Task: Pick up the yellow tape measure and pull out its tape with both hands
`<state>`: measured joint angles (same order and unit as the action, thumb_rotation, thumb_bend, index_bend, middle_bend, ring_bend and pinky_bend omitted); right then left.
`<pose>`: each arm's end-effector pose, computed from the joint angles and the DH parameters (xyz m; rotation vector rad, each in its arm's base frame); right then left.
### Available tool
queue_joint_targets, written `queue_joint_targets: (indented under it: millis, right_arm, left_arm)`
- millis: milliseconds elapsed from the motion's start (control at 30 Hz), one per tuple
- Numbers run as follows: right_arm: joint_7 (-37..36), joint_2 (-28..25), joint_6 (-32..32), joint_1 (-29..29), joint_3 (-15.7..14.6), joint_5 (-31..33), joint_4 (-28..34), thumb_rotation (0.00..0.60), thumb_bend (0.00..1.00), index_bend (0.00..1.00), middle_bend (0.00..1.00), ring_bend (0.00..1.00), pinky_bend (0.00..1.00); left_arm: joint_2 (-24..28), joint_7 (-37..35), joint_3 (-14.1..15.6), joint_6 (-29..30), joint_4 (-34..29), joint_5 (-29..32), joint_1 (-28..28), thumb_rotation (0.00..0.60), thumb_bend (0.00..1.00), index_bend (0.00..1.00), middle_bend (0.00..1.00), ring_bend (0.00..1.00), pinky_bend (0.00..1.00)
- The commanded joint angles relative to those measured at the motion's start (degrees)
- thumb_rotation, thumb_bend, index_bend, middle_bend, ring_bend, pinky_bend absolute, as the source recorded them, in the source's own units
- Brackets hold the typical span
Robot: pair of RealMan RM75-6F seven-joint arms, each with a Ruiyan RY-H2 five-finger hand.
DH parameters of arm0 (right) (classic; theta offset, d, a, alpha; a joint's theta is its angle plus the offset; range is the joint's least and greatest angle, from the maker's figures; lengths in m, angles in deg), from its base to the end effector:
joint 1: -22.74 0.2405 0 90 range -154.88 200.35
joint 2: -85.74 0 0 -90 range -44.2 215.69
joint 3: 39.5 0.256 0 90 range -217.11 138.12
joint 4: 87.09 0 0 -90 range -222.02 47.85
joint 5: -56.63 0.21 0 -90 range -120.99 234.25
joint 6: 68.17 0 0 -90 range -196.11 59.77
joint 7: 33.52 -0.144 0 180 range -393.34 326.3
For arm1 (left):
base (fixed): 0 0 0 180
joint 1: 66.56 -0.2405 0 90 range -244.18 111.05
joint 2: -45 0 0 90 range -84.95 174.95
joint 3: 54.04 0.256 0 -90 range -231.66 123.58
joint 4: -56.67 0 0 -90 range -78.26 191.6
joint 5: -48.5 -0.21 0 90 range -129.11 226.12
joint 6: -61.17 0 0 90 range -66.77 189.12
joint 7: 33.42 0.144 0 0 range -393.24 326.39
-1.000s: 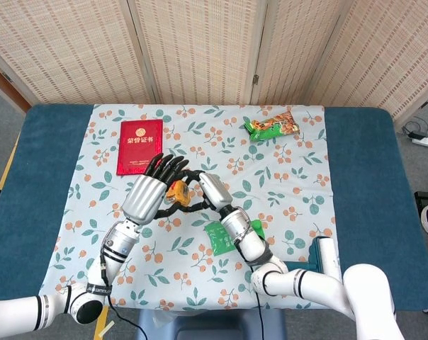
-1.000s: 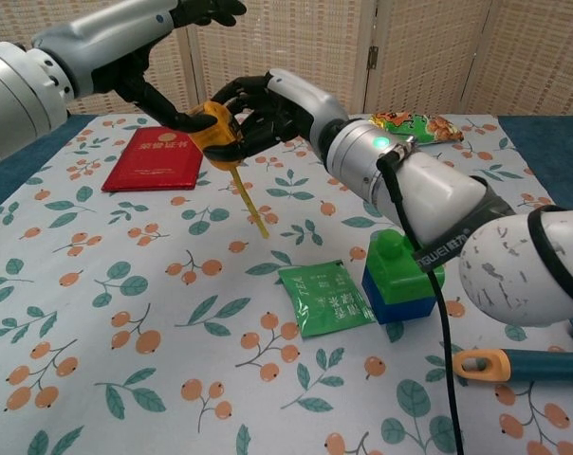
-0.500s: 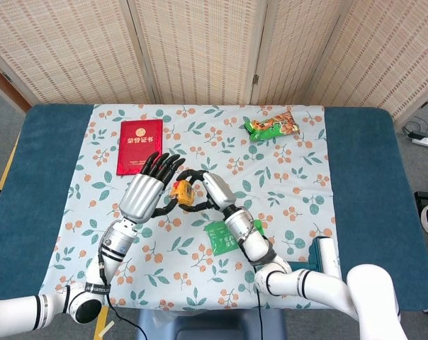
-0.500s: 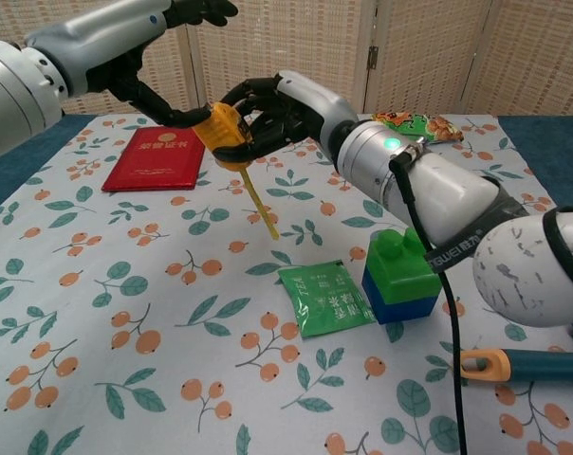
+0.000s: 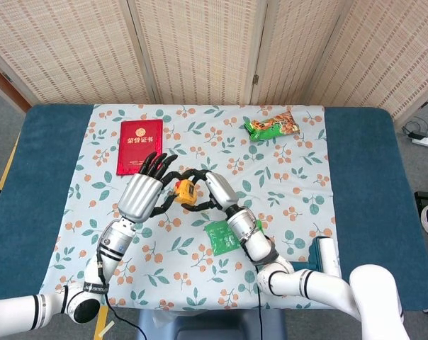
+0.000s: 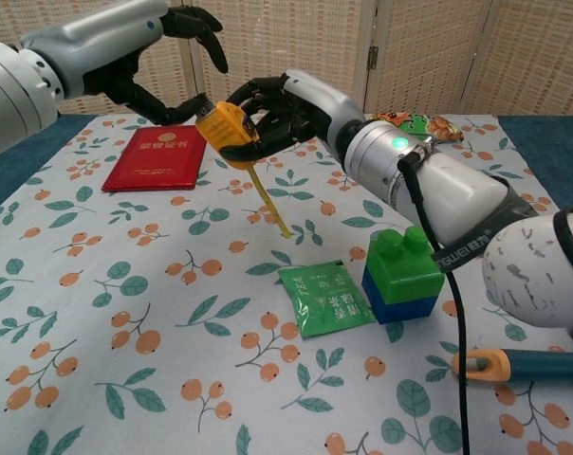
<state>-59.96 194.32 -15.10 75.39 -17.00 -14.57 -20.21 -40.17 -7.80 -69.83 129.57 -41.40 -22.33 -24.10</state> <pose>-0.0372 -0.3775 -0.0756 1.5640 -1.6465 1.6529 -0.0757 0.3326 0.0413 -1.7353 -0.7232 -1.2568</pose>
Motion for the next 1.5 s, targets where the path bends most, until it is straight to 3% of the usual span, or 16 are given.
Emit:
queue_joint_targets:
  millis: [33, 533, 767, 1233, 1500]
  right_arm:
    - [-0.1, 0.0, 0.0, 0.0, 0.0, 0.0, -0.1, 0.6, 0.42, 0.58, 0.5, 0.44, 0.21]
    - [0.2, -0.4, -0.3, -0.2, 0.0, 0.4, 0.1, 0.6, 0.42, 0.58, 0.5, 0.44, 0.21]
    - [1.0, -1.3, -0.5, -0.8, -0.1, 1.0, 0.6, 0.6, 0.42, 0.58, 0.5, 0.44, 0.21]
    - [6.5, -12.9, -1.5, -6.9, -4.5, 1.7, 8.0, 0.6, 0.42, 0.58, 0.5, 0.44, 0.21]
    - [6.2, -20.0, -1.1, -11.4, -8.1, 0.3, 11.1, 0.6, 0.42, 0.58, 0.5, 0.44, 0.21]
  left_arm:
    - [0.2, 0.1, 0.1, 0.1, -0.1, 0.2, 0.0, 0.6, 0.52, 0.43, 0.11, 0.08, 0.0]
    - [-1.6, -2.5, 0.1, 1.5, 2.1, -0.6, 0.0, 0.6, 0.55, 0.57, 0.19, 0.14, 0.01]
    - [-2.3, -4.4, -0.4, 2.9, 3.4, -0.7, -0.5, 0.6, 0.56, 0.57, 0.21, 0.15, 0.02]
    - [2.9, -19.1, -2.9, 5.4, 4.8, 1.8, -6.2, 0.6, 0.57, 0.56, 0.21, 0.15, 0.04]
    - [7.0, -28.4, -4.6, 4.6, 5.4, 3.8, -9.3, 0.6, 0.58, 0.55, 0.21, 0.15, 0.04]
